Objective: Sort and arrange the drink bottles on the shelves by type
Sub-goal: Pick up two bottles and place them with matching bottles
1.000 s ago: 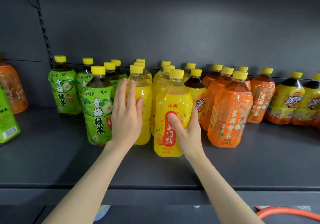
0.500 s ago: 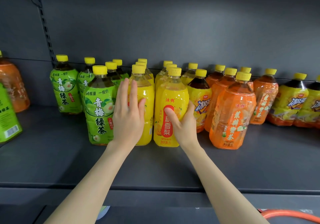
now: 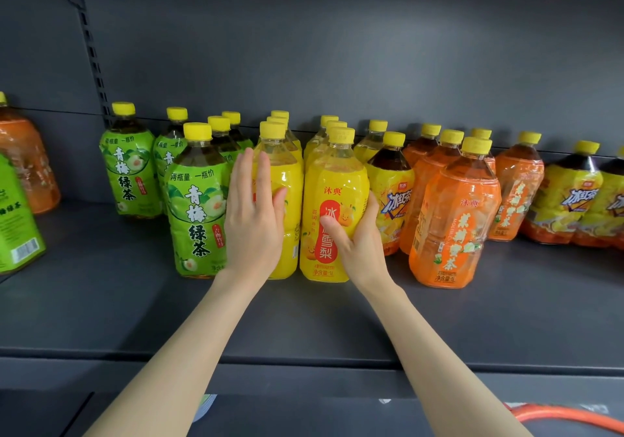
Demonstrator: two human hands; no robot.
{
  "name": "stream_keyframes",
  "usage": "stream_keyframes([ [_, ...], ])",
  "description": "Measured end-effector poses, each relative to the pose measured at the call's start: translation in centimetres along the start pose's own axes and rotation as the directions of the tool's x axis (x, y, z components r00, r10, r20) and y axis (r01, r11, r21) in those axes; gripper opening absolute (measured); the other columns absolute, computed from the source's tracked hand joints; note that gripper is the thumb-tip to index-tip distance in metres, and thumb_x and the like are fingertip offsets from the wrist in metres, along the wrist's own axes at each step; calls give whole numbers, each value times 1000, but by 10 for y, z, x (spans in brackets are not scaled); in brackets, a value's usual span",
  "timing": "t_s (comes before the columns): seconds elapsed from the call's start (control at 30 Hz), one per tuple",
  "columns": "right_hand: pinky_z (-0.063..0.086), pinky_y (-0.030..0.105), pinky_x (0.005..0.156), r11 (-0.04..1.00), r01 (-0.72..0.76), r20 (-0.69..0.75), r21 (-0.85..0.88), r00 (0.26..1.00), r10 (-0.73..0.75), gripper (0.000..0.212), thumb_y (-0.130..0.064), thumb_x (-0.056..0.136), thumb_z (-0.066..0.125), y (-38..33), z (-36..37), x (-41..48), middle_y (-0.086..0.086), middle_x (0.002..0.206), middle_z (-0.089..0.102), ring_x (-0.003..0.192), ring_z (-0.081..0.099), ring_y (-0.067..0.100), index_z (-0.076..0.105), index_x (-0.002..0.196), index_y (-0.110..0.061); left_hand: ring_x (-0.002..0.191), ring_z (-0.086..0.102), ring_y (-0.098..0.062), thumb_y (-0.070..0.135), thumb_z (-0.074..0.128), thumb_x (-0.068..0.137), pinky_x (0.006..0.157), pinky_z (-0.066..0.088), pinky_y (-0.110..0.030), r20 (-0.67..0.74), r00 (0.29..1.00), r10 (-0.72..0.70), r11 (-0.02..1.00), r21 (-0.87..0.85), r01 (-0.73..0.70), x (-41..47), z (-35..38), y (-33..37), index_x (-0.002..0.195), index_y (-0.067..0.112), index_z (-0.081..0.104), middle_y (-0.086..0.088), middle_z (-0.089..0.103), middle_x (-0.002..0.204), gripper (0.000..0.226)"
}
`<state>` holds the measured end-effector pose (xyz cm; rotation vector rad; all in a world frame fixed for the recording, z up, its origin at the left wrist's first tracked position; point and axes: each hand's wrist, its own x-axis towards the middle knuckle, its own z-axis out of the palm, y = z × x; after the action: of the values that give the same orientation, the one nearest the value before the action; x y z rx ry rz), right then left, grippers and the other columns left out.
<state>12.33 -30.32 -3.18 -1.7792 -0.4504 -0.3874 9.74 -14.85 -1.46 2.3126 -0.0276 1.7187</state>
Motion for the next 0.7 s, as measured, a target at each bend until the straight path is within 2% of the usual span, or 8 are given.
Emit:
stream_keyframes([
  [0.17,52,47,96,998,-15,-8,-60,1000,14,115,-90,58,51,0,-3,2,-1,143,46,124,53,17,15,148,-29,134,37,-37,32,27,103,104,41,-42,-5,1000,7,1000,16,-7,0,1,1,139,0,35,-24,38,144,49],
  [0.5,52,49,96,993,-46,65,-111,996,53,116,-92,55,48,-11,-12,-3,-2,144,45,124,53,20,12,148,-33,135,35,-38,39,24,101,101,42,-44,73,997,-8,1000,-13,9,2,-10,3,140,1,35,-23,36,146,56],
  [0.7,53,50,94,985,-62,78,-164,994,76,112,-84,60,47,-20,-13,-8,1,144,46,122,55,24,8,150,-30,134,38,-37,38,34,98,94,47,-44,105,994,-35,999,-3,35,3,-16,8,139,2,39,-22,39,145,55],
])
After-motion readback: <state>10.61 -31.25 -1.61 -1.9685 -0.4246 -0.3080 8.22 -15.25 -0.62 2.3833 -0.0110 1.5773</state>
